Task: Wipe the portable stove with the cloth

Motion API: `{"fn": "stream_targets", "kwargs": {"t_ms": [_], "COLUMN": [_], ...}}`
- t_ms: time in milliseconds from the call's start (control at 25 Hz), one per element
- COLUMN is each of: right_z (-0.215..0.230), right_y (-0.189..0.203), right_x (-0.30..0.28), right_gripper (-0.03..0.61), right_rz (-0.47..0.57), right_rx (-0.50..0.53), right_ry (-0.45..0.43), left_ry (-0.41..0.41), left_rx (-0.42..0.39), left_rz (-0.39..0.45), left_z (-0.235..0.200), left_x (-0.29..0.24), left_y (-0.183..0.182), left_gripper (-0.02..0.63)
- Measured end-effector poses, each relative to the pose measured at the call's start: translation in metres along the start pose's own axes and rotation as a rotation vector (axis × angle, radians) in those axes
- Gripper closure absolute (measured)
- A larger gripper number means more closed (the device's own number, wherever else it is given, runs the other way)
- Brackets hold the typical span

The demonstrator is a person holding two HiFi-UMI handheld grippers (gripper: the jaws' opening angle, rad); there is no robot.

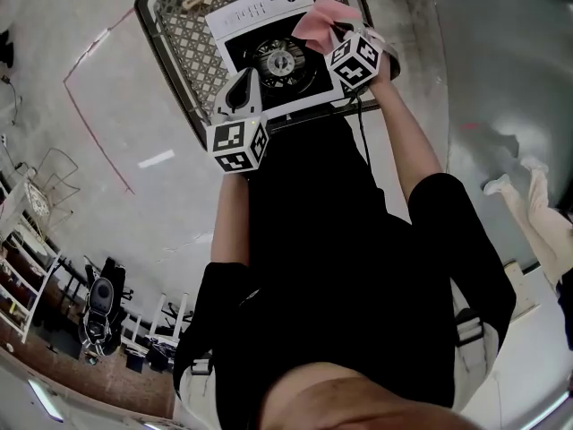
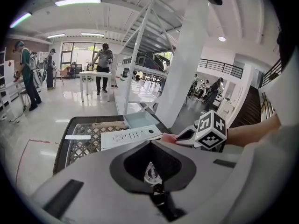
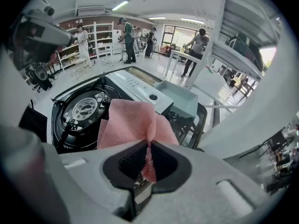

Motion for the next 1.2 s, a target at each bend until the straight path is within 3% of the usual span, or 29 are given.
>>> {"fn": "stream_targets", "kwargs": {"t_ms": [360, 640, 880, 1200], "right_z": [0.007, -0.006, -0.064, -0.159], "right_y": [-0.008, -0.074, -0.150, -0.193], "right_x": [0.007, 0.053, 0.067, 0.061], "right_gripper": [0.555, 0.555, 0.555, 0.555], "right_rz": [0.032, 0.248, 0.372, 0.414], "right_rx": [-0.026, -0.065, 0.052, 0.274], "right_ry": [0.003, -0.015, -0.118, -0.314], "left_ry": [-0.010, -0.067, -0.145, -0.286], "left_rx": [0.008, 0.041, 0.101, 0.203], "left_rz": [-0.005, 0.023, 0.064, 0.132], "left_z": [-0.002, -0.024, -0.060, -0.091], "left_x": [-0.002, 0.015, 0.044, 0.094], "left_y": [0.000, 0.002, 0.003, 0.023], "left_gripper": [0.614, 0.615, 0.614, 0.614]}}
Point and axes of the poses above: the fingertips, and each gripper's own axes: x backward along the fingers, z to its right, y out of its underside, the point moved 1 cm from there along x, backward along the fingers, and after that the axes turned 6 degrees about y, right-handed, at the moved point
